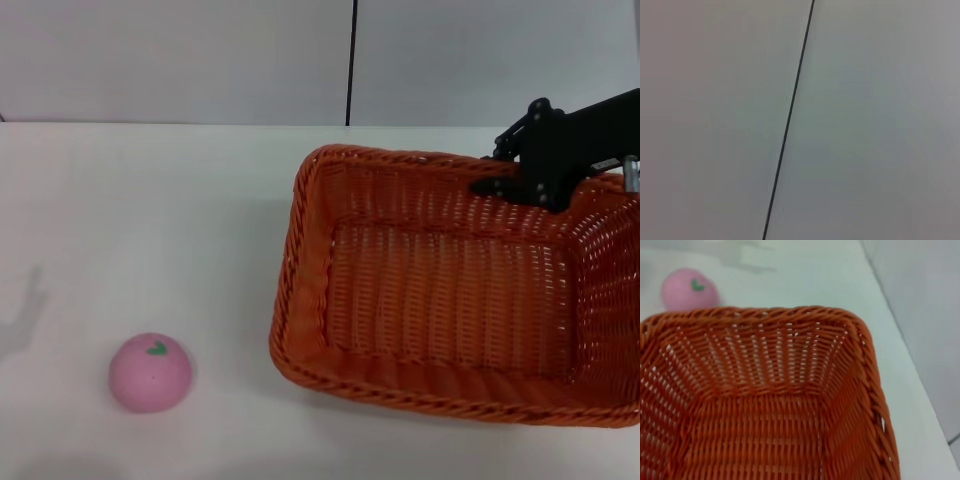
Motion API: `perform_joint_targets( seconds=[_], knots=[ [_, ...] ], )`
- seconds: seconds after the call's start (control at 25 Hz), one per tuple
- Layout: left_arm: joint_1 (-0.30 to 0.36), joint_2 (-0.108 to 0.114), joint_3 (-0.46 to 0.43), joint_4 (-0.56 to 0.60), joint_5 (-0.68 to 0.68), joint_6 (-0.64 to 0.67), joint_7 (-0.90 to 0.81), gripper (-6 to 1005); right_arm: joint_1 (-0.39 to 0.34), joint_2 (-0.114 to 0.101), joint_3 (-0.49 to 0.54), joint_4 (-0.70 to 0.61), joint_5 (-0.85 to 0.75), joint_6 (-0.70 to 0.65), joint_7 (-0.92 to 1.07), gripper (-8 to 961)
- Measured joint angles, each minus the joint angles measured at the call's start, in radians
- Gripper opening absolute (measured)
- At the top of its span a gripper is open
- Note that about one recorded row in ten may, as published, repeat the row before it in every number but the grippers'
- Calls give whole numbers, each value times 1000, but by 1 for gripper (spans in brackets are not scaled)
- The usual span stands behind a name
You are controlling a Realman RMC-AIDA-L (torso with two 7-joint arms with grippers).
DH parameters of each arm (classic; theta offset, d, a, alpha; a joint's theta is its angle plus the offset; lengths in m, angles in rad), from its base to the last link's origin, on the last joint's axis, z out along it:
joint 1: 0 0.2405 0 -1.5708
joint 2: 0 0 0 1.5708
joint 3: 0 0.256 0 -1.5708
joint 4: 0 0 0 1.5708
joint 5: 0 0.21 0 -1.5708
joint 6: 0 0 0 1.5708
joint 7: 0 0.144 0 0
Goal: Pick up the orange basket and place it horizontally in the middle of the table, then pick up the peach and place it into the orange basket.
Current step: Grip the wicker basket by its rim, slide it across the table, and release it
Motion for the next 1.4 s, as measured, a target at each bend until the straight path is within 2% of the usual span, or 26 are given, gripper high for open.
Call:
perform_joint_targets(
  seconds=[0.2,0.64,0.8,1.12,1.28,1.4],
  knots=[
    [6,-1,6,-14,0,-6,0,804,7,-7,-34,10,-3,12,-51,199],
    [8,-3,30,-37,0,-1,1,801,7,-2,-110,59,-3,85,-96,218],
    [9,-3,38,-37,0,-2,1,800,4,6,-149,72,4,143,-101,225],
    [13,0,50,-37,0,-3,-13,798,-6,23,-161,68,36,198,-114,239],
    [12,4,58,-32,0,-1,-31,797,-28,30,-160,51,101,201,-123,473],
    [7,12,83,-12,0,-11,-70,796,-67,33,-153,24,187,201,-123,482]
  ],
)
